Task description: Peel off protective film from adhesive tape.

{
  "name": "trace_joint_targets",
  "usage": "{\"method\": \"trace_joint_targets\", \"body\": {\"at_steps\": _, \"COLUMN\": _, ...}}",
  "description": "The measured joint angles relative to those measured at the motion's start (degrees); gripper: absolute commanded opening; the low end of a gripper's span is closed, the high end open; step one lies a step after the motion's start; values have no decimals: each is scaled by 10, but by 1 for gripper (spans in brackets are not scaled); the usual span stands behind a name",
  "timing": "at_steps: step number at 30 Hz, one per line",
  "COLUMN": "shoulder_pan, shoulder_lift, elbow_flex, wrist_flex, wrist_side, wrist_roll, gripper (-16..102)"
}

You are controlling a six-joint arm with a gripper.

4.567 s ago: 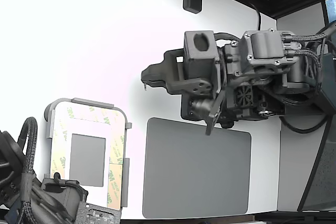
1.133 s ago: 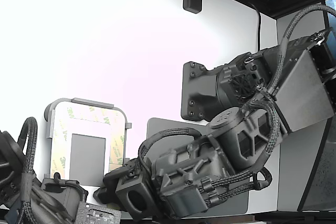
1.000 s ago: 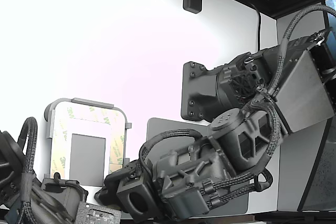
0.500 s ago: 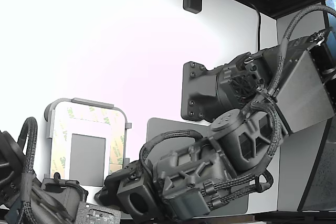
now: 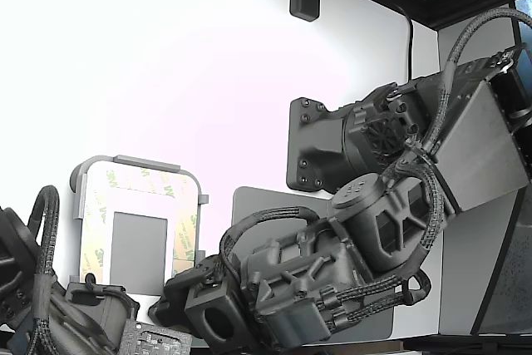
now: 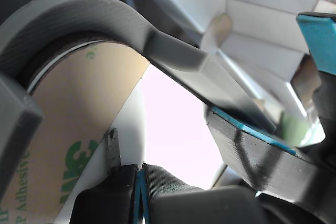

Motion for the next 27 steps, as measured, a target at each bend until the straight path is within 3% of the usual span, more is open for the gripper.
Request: {"method": "trace_joint_targets", "body": {"at_steps": 27, "shoulder_pan": 0, "shoulder_lift": 5, "elbow_flex": 5, "wrist_flex": 4, "wrist_side": -2, "wrist_roll": 13, "gripper": -11}}
